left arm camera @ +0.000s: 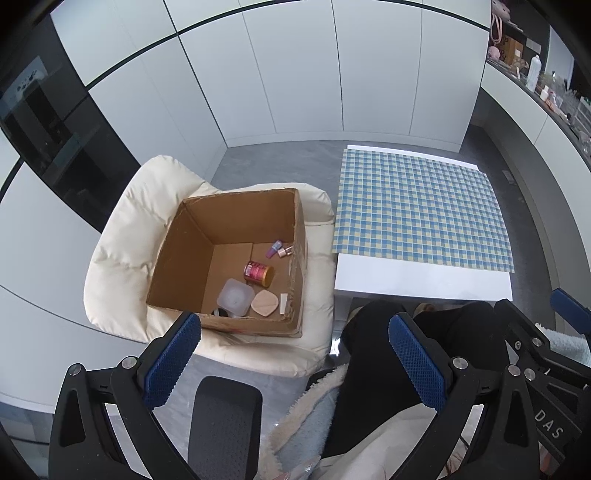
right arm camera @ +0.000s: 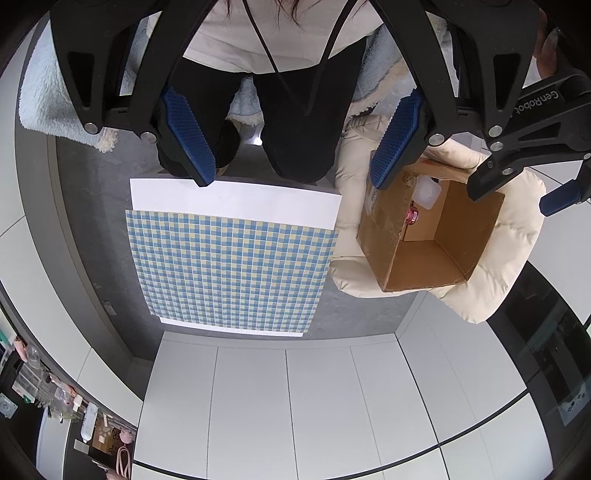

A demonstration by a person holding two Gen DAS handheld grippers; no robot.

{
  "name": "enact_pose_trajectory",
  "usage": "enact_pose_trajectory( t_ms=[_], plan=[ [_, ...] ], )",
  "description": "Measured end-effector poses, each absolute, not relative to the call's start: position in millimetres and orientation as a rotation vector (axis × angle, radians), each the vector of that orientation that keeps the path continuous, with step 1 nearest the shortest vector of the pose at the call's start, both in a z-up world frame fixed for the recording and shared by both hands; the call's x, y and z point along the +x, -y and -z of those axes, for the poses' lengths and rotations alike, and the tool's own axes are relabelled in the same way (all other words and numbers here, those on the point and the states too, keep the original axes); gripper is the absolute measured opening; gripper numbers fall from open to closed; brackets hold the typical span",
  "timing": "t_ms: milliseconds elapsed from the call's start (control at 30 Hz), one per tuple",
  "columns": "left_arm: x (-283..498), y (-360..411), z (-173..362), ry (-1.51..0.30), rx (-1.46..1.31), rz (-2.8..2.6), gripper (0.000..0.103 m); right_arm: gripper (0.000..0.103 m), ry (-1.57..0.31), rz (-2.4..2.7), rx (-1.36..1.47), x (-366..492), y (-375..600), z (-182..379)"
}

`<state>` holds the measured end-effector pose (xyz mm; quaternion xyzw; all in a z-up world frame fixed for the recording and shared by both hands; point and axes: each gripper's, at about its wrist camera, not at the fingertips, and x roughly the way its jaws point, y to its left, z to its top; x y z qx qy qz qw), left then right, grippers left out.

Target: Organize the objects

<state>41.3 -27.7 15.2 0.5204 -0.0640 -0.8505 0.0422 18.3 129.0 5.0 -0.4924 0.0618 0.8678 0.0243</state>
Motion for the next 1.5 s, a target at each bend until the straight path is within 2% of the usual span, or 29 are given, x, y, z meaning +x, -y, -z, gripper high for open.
enact_pose_trajectory(
  t_ms=[1500],
  plan=[
    [42,26,-8,0.148,1.651,2.597,0.102,0.088,-0.193,-2.650,-1.594,18,-134,6]
  ],
)
